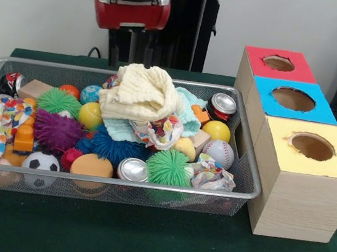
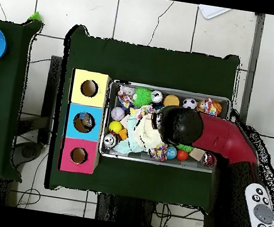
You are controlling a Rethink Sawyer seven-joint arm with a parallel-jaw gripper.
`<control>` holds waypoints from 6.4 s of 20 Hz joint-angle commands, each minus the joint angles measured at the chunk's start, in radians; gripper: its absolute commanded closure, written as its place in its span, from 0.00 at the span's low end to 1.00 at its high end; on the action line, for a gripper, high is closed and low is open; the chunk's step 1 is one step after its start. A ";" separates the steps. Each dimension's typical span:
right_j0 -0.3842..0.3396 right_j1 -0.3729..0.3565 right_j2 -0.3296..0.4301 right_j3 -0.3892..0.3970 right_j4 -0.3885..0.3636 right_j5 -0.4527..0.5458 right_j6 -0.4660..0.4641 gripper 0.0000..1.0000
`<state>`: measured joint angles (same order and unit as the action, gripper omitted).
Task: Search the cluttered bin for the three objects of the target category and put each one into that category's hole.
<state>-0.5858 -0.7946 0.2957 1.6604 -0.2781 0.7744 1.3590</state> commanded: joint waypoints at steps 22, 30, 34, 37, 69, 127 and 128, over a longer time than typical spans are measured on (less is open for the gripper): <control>-0.106 0.217 0.099 -0.377 -0.286 0.033 -0.237 0.00; -0.102 0.214 0.103 -0.372 -0.326 0.007 -0.214 0.00; -0.102 0.215 0.106 -0.366 -0.336 -0.008 -0.194 0.00; -0.104 0.214 0.110 -0.360 -0.338 -0.013 -0.181 0.00; -0.089 0.314 0.085 -0.386 -0.425 -0.140 -0.115 0.00; -0.105 0.368 -0.033 -0.296 -0.493 0.097 -0.120 0.00; -0.101 0.367 -0.036 -0.295 -0.498 0.102 -0.128 0.00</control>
<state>-0.7070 -0.4307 0.2824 1.2713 -0.7841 0.7146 1.3561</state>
